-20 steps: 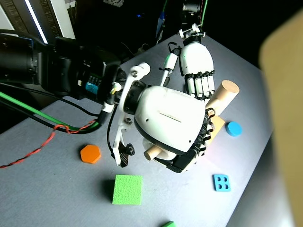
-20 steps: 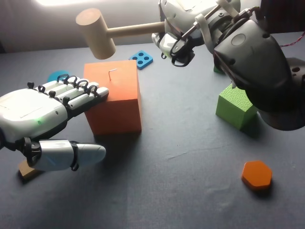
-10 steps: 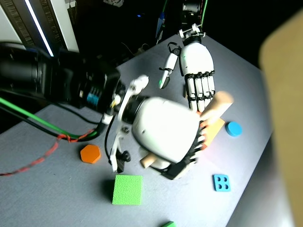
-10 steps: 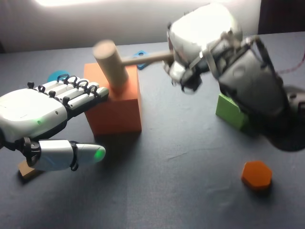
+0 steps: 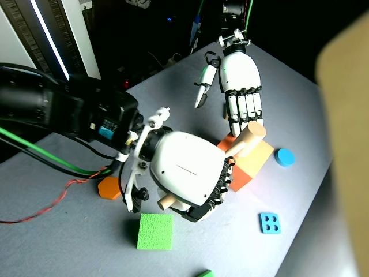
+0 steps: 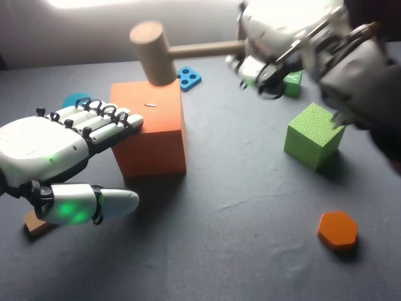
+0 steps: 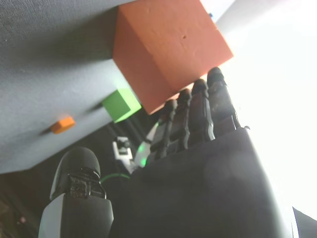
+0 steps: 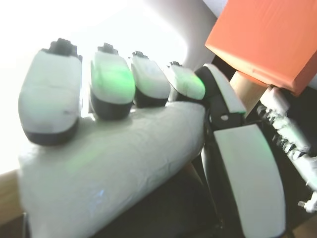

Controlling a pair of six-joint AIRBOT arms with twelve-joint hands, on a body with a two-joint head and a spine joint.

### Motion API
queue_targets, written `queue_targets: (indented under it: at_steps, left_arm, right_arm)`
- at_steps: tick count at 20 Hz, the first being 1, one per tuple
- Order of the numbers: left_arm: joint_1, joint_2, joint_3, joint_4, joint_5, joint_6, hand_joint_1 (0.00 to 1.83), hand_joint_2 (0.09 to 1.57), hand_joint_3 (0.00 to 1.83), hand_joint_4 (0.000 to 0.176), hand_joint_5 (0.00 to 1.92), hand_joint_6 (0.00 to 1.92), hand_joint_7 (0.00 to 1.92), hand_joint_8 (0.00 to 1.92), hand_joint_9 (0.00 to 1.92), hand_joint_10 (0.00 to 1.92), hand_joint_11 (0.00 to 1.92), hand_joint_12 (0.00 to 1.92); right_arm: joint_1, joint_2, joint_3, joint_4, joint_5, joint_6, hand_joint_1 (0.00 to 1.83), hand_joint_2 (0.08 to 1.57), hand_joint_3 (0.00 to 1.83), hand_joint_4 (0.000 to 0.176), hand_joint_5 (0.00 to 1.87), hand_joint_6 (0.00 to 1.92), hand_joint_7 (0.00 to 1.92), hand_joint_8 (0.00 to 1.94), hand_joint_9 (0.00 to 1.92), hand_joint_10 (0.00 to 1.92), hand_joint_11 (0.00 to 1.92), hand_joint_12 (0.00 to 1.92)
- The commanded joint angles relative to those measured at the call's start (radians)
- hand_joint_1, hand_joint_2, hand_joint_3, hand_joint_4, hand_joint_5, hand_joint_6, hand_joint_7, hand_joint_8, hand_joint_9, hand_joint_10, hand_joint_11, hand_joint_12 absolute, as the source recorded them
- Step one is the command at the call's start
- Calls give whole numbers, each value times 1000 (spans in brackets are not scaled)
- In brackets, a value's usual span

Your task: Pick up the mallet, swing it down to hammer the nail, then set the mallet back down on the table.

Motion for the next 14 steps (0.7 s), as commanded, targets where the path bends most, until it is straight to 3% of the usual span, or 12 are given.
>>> queue_targets:
  at_steps: [1,4,6,11,14]
  left_arm:
    - [-6,-4,5,-7,-59,-4,0,1195,0,0,0,0,0,0,0,0,0,0]
    - [-7,-4,6,-7,-59,-5,0,1204,2,0,0,0,0,0,0,0,0,0]
    - [-7,-4,6,-7,-59,-5,0,1197,0,0,11,4,0,0,0,0,0,0]
    - [-17,-4,6,-7,-59,-5,0,1184,0,0,0,0,0,0,0,0,0,0]
    - [-23,-2,6,-7,-59,-5,0,1189,0,0,0,0,0,0,0,0,0,0]
  right_arm:
    - [8,30,-18,-98,51,29,712,1518,0,176,1254,1921,1523,1941,1626,1921,1743,1921]
    - [-34,122,-84,-359,26,99,686,1521,3,176,1233,1921,1502,1941,1618,1921,1743,1921]
    - [-63,163,-102,-447,0,133,672,1522,1,176,1232,1921,1506,1941,1617,1921,1726,1921]
    - [-174,182,-94,-612,4,214,729,1504,0,176,1213,1921,1455,1941,1594,1921,1716,1921]
    - [-195,174,-92,-633,-33,256,702,1525,5,176,1180,1921,1452,1941,1598,1921,1722,1921]
